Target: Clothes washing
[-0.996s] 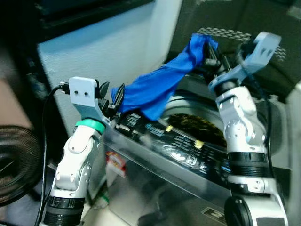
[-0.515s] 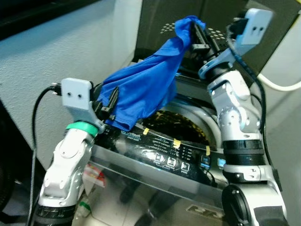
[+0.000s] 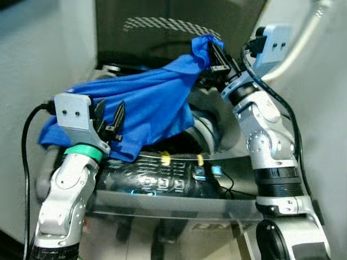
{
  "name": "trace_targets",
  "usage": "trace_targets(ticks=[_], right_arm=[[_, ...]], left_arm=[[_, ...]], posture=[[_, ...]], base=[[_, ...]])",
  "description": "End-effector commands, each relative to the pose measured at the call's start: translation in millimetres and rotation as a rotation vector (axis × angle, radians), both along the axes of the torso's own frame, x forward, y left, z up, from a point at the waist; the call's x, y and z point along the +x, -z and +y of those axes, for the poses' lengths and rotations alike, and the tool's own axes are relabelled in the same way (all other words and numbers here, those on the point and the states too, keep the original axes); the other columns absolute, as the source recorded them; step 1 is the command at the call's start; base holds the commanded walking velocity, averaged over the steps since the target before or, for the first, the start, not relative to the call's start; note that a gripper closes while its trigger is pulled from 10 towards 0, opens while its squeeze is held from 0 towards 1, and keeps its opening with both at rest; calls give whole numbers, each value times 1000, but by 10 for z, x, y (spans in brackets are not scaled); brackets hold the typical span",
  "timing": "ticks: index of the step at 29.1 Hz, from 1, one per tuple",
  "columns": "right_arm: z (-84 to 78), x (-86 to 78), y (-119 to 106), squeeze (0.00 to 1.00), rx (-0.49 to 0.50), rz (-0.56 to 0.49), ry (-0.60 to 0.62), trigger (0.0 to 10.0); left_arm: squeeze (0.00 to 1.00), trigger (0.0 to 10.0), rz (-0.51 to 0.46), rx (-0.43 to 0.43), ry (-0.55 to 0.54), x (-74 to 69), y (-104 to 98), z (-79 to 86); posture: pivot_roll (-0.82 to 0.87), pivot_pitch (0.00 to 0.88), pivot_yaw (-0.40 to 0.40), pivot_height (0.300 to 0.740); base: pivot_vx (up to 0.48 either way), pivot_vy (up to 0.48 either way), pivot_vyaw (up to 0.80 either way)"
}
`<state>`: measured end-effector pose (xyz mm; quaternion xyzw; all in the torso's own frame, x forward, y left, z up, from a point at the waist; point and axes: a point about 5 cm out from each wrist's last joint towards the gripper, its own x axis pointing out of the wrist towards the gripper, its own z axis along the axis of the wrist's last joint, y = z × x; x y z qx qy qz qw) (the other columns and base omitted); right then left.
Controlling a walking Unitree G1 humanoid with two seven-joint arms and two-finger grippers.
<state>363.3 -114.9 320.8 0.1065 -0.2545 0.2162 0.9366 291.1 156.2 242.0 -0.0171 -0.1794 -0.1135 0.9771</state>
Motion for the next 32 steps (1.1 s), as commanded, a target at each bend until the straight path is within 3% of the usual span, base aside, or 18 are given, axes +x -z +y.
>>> trace_targets(ticks=[1, 8, 12, 21, 23, 25, 26, 27, 28, 29, 30, 32], right_arm=[[-82, -15, -40, 0, 11, -21, 32, 10000], [-83, -12, -47, 0, 11, -22, 32, 10000], [-26, 6, -71, 0, -18, -19, 11, 10000], [322, 77, -85, 0, -122, 30, -169, 10000], [508, 91, -261, 0, -146, 13, -272, 10000], [508, 91, -261, 0, -146, 13, -272, 10000], [555, 103, -412, 0, -135, -9, -298, 10000], [555, 103, -412, 0, -135, -9, -298, 10000], [538, 138, -706, 0, -104, -66, -275, 10000], [538, 138, -706, 0, -104, -66, -275, 10000], [506, 150, -929, 0, -70, -106, -248, 10000], [506, 150, -929, 0, -70, -106, -248, 10000]], left_arm=[[0, 10000, 8, -3, 17, -15, 1, -14], [0, 10000, 7, -17, 29, -21, -12, -28], [0, 10000, 9, -42, 45, -37, -12, -50], [0, 10000, 15, -87, 8, -62, 21, -70], [0, 10000, 18, -84, 12, -60, 23, -85], [0, 10000, 18, -84, 12, -60, 23, -85], [0, 10000, 20, -84, 16, -63, 20, -95], [0, 10000, 20, -84, 16, -63, 20, -95], [0, 10000, 24, -83, 19, -65, 27, -104], [0, 10000, 24, -83, 19, -65, 27, -104], [0, 10000, 29, -81, 19, -67, 36, -110], [0, 10000, 29, -81, 19, -67, 36, -110]], posture=[[116, 2, -78, 740], [111, 0, -75, 740], [103, 0, -86, 740], [95, 4, -104, 740], [97, 11, -105, 740], [97, 11, -105, 740], [97, 11, -105, 740], [97, 11, -105, 740], [93, 14, -106, 740], [93, 14, -106, 740], [93, 14, -106, 740], [93, 14, -106, 740]], base=[[0, 0, -800], [0, 274, -800], [0, 480, 0], [0, 107, 0], [0, 0, 0], [0, 0, 0], [0, 0, 0], [0, 0, 0], [0, 0, 0], [0, 0, 0], [0, 0, 0], [0, 0, 0]])
